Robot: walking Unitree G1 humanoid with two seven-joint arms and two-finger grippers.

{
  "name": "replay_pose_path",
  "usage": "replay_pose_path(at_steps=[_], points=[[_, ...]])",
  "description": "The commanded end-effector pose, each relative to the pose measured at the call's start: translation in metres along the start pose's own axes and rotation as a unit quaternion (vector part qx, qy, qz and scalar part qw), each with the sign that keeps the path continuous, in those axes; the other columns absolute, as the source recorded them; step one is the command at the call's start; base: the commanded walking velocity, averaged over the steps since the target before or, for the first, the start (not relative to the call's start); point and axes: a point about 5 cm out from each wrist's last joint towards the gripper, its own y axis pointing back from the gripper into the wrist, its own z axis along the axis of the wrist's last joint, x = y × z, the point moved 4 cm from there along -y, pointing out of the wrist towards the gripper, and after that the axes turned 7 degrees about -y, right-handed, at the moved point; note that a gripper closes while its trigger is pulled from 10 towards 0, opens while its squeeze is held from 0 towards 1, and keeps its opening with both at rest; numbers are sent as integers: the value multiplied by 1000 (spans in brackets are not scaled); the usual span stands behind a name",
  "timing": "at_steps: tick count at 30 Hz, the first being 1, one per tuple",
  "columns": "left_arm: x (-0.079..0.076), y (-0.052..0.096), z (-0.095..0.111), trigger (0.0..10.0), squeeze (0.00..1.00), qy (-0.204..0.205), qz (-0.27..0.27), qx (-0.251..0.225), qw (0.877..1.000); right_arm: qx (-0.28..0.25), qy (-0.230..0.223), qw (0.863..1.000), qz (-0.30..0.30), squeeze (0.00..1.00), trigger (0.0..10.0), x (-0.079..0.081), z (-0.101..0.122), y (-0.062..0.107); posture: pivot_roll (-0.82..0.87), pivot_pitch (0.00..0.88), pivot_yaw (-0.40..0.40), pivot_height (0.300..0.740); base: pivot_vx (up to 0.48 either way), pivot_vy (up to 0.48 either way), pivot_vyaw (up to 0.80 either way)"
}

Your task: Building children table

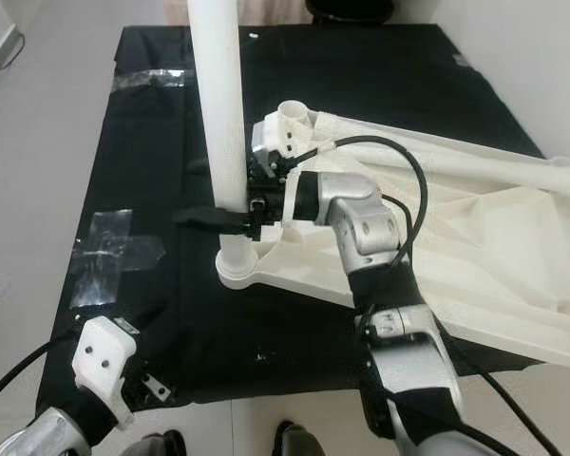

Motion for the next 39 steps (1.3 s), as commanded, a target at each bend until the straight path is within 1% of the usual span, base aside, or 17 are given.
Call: replay_pose_path(at_steps=[1,12,17,19,20,21,22,23,25,28,32,33,34,35,37,38,39], points=[[-4,4,0,10000,0,-1,-11,9,1000,-15,8,1000,2,0,0,-4,4,-5,119,316,-46,740,0,0,0],[-2,-1,1,10000,0,-1,-13,8,1000,-48,24,997,-55,0,0,-20,14,5,82,294,-43,740,0,0,0],[0,-11,-1,10000,0,-1,-11,-1,1000,-57,54,984,-162,0,0,-18,11,17,31,261,-52,740,0,0,0],[2,-16,-3,10000,0,0,-9,-4,1000,-64,54,959,-272,0,0,-20,4,22,7,244,-57,740,0,0,0],[2,-16,-3,10000,0,0,-9,-4,1000,-64,54,959,-272,0,0,-20,4,22,7,244,-57,740,0,0,0],[3,-19,-4,10000,0,0,-8,-6,1000,-59,89,896,-431,0,0,-21,-7,33,-12,230,-56,740,0,0,0],[3,-19,-4,10000,0,0,-8,-6,1000,-59,100,878,-465,0,0,-20,-9,36,-12,230,-56,740,0,0,0],[3,-19,-4,10000,0,0,-8,-6,1000,-59,100,878,-465,0,0,-20,-9,36,-12,230,-56,740,0,0,0],[6,-25,-5,10000,0,-1,-9,-9,1000,-30,92,859,-503,0,0,21,-39,14,-21,216,-37,740,0,0,0],[8,-28,-6,10000,0,-2,-9,-10,1000,-32,46,860,-508,0,0,39,-52,3,-34,194,-31,740,0,0,0],[9,-30,-8,10000,0,-2,-8,-10,1000,-28,47,861,-506,0,0,30,-53,1,-19,184,-40,740,0,0,0],[9,-30,-8,10000,0,-1,-7,-10,1000,-24,51,860,-508,0,8000,26,-52,2,-14,181,-44,740,0,0,0],[9,-30,-8,10000,0,-1,-7,-10,1000,-24,51,860,-508,0,8000,26,-52,2,-14,181,-44,740,0,0,0],[10,-31,-8,10000,0,-2,-5,-11,1000,-18,51,854,-517,0,10000,23,-51,3,-10,184,-47,740,0,0,0],[12,-30,-8,10000,0,-5,5,-13,1000,-25,58,859,-508,0,10000,20,-42,1,-3,187,-50,740,0,0,0],[13,-30,-8,10000,0,-6,8,-13,1000,-42,48,876,-478,1000,10000,19,-35,-3,2,190,-51,740,0,0,0],[14,-29,-8,10000,0,-7,10,-13,1000,-62,28,899,-433,1000,10000,20,-27,-6,7,193,-50,740,0,0,0]])
